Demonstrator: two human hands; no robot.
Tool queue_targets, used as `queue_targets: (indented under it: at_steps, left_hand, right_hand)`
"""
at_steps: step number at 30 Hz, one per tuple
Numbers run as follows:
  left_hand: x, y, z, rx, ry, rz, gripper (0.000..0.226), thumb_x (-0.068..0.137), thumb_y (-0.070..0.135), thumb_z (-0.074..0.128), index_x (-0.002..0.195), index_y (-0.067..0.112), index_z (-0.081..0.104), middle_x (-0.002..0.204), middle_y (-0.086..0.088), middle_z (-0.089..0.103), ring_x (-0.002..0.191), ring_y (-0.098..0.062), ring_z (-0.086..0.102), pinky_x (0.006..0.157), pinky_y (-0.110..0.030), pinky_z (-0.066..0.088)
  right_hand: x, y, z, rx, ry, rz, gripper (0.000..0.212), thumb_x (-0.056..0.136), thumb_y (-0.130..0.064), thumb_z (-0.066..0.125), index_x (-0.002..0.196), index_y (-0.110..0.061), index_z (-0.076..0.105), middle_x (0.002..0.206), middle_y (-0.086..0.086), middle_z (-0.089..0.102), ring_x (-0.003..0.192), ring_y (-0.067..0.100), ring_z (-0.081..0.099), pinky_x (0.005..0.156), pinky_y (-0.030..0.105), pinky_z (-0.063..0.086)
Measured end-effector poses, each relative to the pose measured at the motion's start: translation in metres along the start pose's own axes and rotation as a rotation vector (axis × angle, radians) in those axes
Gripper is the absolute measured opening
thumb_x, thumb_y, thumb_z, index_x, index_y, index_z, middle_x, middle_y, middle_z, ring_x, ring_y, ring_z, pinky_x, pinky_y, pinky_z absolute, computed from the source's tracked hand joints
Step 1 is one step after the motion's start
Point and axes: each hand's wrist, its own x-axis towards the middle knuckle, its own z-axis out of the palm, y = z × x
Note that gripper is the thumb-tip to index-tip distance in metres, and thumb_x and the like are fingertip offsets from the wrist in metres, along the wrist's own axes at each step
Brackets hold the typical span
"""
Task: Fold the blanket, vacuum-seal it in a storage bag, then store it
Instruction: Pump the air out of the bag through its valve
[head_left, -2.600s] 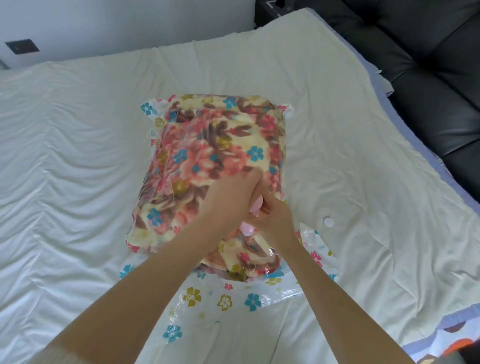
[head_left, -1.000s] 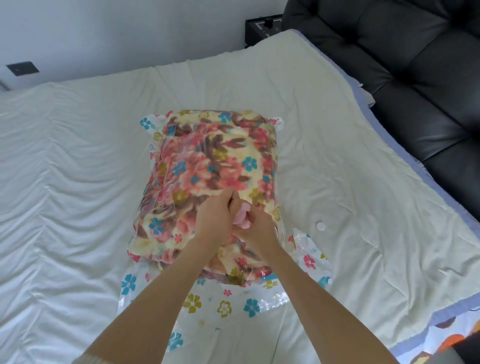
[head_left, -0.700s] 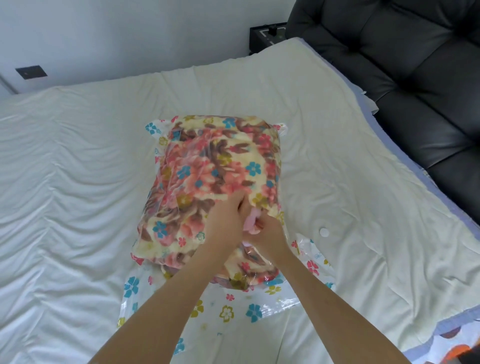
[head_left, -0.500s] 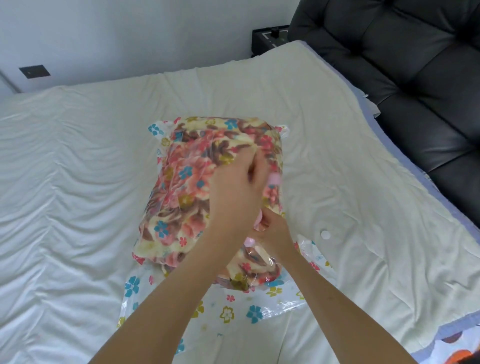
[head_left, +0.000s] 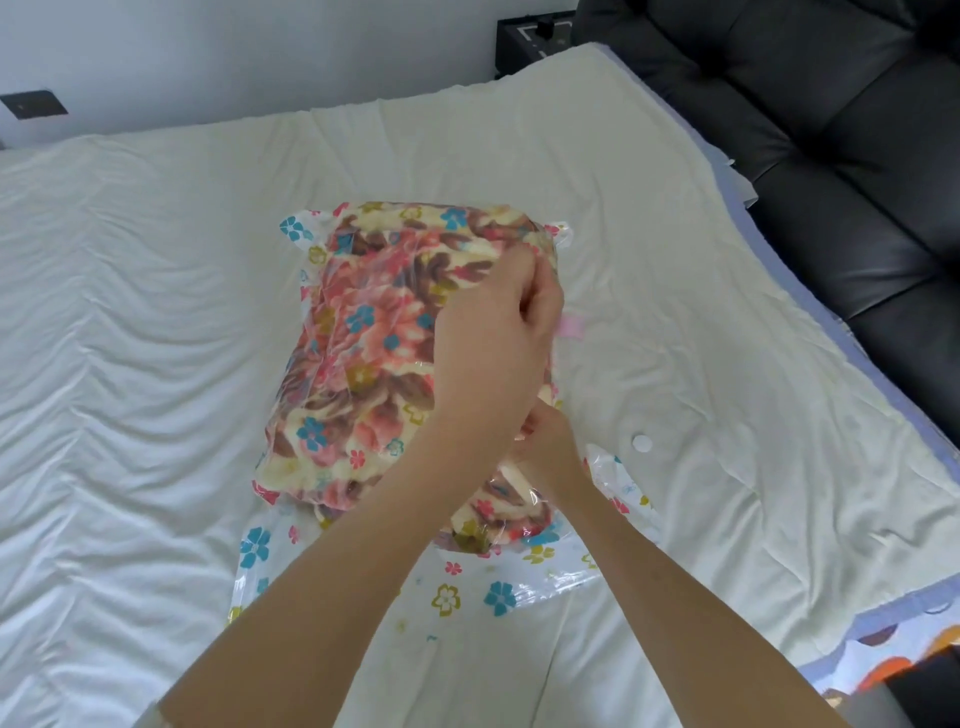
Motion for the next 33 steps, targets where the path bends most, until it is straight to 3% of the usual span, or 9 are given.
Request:
queue_targets:
  at_steps: [3,5,10,13,15,19,22,27,33]
  left_hand:
    - [-0.027,-0.06,0.018,0.294,-0.404,-0.305,0.025,0.093,0.009,0.04,0.068,0.013,0.034,0.055,-0.004,0.037,0.051,-0.022,0.032,0.049,-0.032,0.028]
    - [-0.027,-0.063,0.019,0.412,-0.476,-0.312,0.029,0.092,0.006,0.039,0.066,0.014,0.029,0.055,-0.003,0.035,0.051,-0.023,0.032,0.048,-0.033,0.025]
    - [0.002,0.015,0.001,-0.048,0.057,0.107,0.023,0.087,0.01,0.047,0.066,0.013,0.04,0.047,0.001,0.033,0.047,-0.021,0.031,0.045,-0.028,0.027]
    - [-0.025,-0.028,0.017,0.155,-0.238,-0.148,0.024,0.092,0.011,0.042,0.069,0.012,0.038,0.053,-0.01,0.044,0.053,-0.033,0.044,0.045,-0.033,0.031]
    - [-0.042,-0.056,0.023,0.292,-0.445,-0.35,0.028,0.093,0.01,0.039,0.066,0.015,0.032,0.055,-0.005,0.041,0.054,-0.027,0.039,0.045,-0.031,0.024]
    - [-0.008,0.006,0.007,0.025,-0.161,-0.082,0.039,0.086,0.005,0.047,0.057,0.024,0.03,0.045,0.01,0.041,0.043,-0.007,0.034,0.047,-0.018,0.026]
    - [0.006,0.028,-0.007,-0.096,0.045,0.023,0.04,0.088,0.011,0.047,0.056,0.024,0.026,0.044,0.01,0.038,0.044,-0.007,0.034,0.047,-0.02,0.022]
    - [-0.04,-0.047,0.023,0.283,-0.455,-0.331,0.033,0.091,0.007,0.04,0.061,0.018,0.03,0.054,0.0,0.038,0.057,-0.025,0.039,0.047,-0.031,0.025]
    - [-0.001,0.038,-0.002,-0.064,-0.025,0.09,0.05,0.088,0.004,0.048,0.055,0.028,0.018,0.042,0.005,0.04,0.04,0.0,0.04,0.045,-0.016,0.022]
  right_hand:
    - [-0.003,0.004,0.004,-0.046,-0.037,-0.006,0.027,0.058,-0.028,0.074,0.069,-0.048,0.059,0.071,-0.015,0.066,0.071,0.008,0.06,0.07,0.033,0.053]
    - [-0.002,0.004,0.002,-0.044,-0.01,-0.002,0.023,0.059,-0.028,0.074,0.071,-0.043,0.06,0.074,-0.011,0.068,0.074,0.013,0.064,0.071,0.037,0.055]
    - [-0.004,-0.002,-0.006,0.024,-0.008,-0.011,0.031,0.055,-0.021,0.066,0.066,-0.036,0.042,0.051,-0.027,0.054,0.052,-0.006,0.05,0.054,0.005,0.037]
    - [-0.006,0.007,-0.002,0.014,-0.038,0.012,0.025,0.056,-0.026,0.074,0.069,-0.037,0.055,0.064,-0.021,0.063,0.064,-0.001,0.058,0.062,0.016,0.046]
    - [-0.01,0.014,-0.002,-0.01,-0.02,0.017,0.026,0.06,-0.024,0.079,0.072,-0.039,0.061,0.073,-0.014,0.068,0.075,0.011,0.064,0.067,0.03,0.051]
    - [-0.004,0.008,-0.008,0.033,-0.024,0.037,0.028,0.063,-0.015,0.075,0.079,-0.032,0.06,0.071,-0.019,0.067,0.068,-0.002,0.059,0.068,0.018,0.047]
    - [-0.004,0.008,-0.005,0.037,-0.027,0.028,0.033,0.065,-0.021,0.079,0.094,-0.026,0.066,0.09,-0.012,0.071,0.085,0.005,0.065,0.079,0.023,0.052]
    - [-0.014,0.01,-0.005,-0.015,-0.003,0.041,0.025,0.058,-0.029,0.077,0.074,-0.043,0.062,0.079,-0.01,0.069,0.079,0.016,0.067,0.072,0.032,0.055]
    - [-0.008,0.005,-0.011,0.055,-0.034,0.06,0.034,0.061,-0.005,0.068,0.063,-0.03,0.046,0.05,-0.025,0.056,0.052,-0.007,0.052,0.056,0.004,0.039]
